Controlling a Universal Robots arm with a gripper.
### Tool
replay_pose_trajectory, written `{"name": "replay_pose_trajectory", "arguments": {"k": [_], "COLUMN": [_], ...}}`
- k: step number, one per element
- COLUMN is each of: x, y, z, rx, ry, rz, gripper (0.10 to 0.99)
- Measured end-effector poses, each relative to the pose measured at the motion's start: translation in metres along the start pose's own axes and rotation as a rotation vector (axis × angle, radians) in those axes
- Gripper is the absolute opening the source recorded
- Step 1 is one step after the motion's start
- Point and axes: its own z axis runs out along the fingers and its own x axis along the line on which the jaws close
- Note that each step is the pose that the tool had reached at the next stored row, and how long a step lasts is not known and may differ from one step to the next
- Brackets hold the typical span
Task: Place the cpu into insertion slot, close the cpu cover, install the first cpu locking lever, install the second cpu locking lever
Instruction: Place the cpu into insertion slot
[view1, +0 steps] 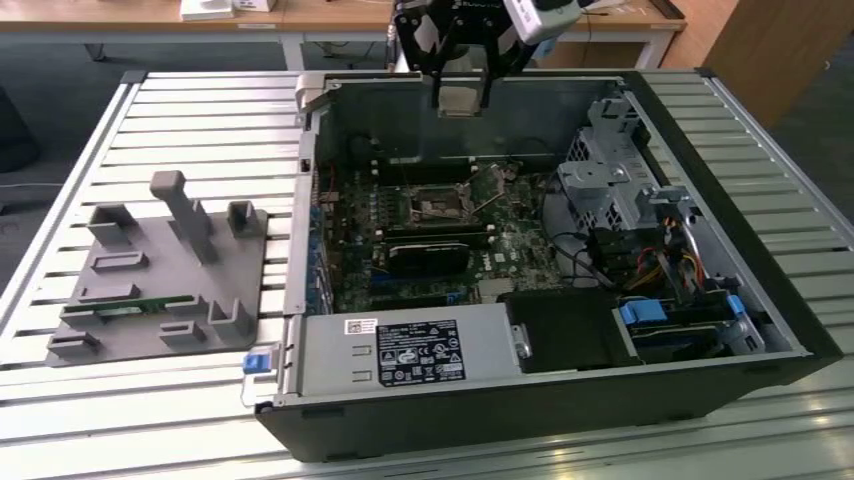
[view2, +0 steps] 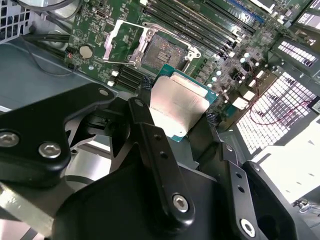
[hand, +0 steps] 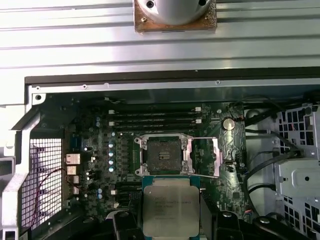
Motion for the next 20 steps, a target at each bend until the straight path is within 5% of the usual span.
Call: {"name": "replay_pose_trajectory", "arguments": {"k": [20], "x": [0.0001], "y": [0.0], "z": [0.0004], "rx": [-0.001], "ry": [-0.0061], "rz": [0.068], "gripper": [0.545]}}
